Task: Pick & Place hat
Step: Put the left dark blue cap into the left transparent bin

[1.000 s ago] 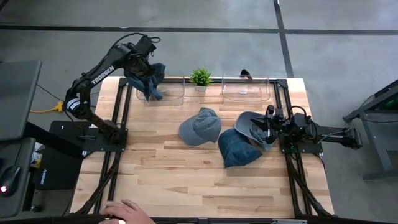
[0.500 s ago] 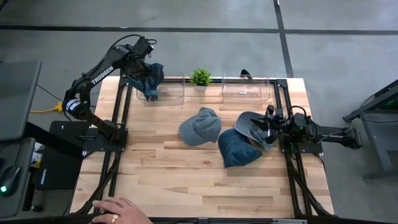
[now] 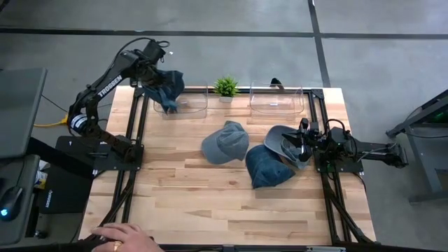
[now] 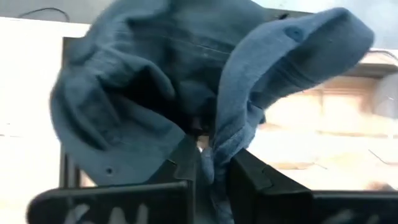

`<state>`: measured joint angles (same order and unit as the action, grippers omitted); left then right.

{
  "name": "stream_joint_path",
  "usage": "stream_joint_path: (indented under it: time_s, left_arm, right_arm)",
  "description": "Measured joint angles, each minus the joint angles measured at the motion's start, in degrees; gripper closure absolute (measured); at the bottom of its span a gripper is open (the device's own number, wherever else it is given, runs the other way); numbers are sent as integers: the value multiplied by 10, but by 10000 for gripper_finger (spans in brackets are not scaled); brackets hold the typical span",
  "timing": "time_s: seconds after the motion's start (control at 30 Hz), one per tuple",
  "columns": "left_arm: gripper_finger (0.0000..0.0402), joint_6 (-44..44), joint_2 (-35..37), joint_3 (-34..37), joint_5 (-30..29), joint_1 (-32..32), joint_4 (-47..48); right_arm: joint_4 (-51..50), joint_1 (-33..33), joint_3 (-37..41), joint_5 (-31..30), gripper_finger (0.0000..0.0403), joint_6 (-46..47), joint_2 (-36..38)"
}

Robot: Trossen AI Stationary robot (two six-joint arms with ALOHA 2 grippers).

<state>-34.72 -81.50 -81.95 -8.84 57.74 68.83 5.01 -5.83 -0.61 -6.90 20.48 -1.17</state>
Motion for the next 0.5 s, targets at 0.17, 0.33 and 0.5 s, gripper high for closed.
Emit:
stream_joint_path:
  time_s: [0.17, 0.33, 0.5]
  left_arm:
    - [322, 5, 10, 0, -21, 21, 14]
    - [298, 0, 12, 0, -18, 23, 7]
    - [287, -1, 16, 0, -18, 23, 7]
  right_arm:
    - [0, 0, 0, 0, 402, 0, 0]
    - [0, 0, 0, 0, 402, 0, 0]
    - [0, 0, 0, 0, 402, 0, 0]
